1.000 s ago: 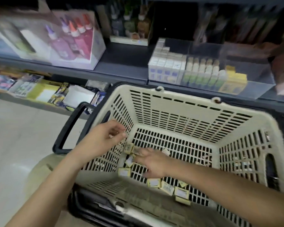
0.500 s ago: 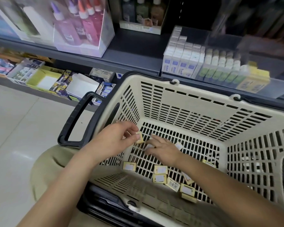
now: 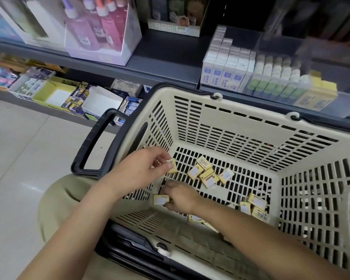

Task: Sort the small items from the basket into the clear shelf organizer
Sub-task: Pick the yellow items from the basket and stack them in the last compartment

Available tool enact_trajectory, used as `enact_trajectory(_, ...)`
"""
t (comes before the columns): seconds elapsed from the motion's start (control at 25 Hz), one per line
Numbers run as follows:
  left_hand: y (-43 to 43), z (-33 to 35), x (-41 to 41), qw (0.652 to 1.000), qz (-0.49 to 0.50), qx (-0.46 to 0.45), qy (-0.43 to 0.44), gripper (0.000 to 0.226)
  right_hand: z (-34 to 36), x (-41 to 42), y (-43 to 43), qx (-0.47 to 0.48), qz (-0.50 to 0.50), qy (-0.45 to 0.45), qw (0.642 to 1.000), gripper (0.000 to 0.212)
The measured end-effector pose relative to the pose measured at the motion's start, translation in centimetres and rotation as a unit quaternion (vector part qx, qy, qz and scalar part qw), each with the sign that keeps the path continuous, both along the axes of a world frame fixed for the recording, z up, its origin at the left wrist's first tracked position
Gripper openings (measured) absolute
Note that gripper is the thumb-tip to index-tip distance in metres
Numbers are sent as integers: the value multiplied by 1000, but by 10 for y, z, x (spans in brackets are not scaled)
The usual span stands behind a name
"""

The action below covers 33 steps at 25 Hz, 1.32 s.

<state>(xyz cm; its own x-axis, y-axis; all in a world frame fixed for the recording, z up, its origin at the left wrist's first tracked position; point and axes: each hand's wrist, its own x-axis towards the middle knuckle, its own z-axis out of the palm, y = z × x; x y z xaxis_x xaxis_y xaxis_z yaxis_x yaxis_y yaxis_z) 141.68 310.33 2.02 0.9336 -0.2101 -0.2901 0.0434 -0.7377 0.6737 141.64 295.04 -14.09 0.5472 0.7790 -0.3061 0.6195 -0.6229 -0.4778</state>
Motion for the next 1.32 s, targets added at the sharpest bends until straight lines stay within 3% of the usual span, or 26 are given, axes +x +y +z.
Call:
enact_trajectory(0.16,-2,3,0,1000,-5,0,24,19,5,27,-47,-24,-31,-94,995,39)
enact_trajectory(0.28,-12,9,11,995,-65,20,80,26,9,34,-91,-30,-24,-118,992,38)
enact_trajectory(0.44,-45,-9,62,981,-126,107,104,36,22,50,-118,19,-174,-119,977,38)
enact_trajectory(0.56,-64,-53,85,957,-133,219,139,37,20,52,-127,-53,-227,-51,971,51)
enact_trajectory(0.68,-62,-100,73,914,-197,325,144,39,14,47,-128,-49,-250,4,967,51)
enact_trajectory(0.88,-41,-121,68,875,-301,376,44,38,17,49,-128,-33,-284,52,957,51)
enact_trajectory(1.0,-44,-120,68,848,-330,412,48,34,18,45,-127,-47,-296,66,952,54)
enact_trajectory(1.08,-48,-119,67,874,-288,380,89,22,20,43,-125,-61,-294,68,952,53)
enact_trajectory(1.2,-54,-116,70,960,-116,176,186,24,25,40,-117,-31,-299,71,951,59)
enact_trajectory(1.24,-56,-114,71,971,-47,90,219,27,28,38,-112,6,-308,78,948,62)
enact_trajectory(1.32,-62,-109,73,952,61,-73,289,28,35,36,-98,96,-329,91,935,68)
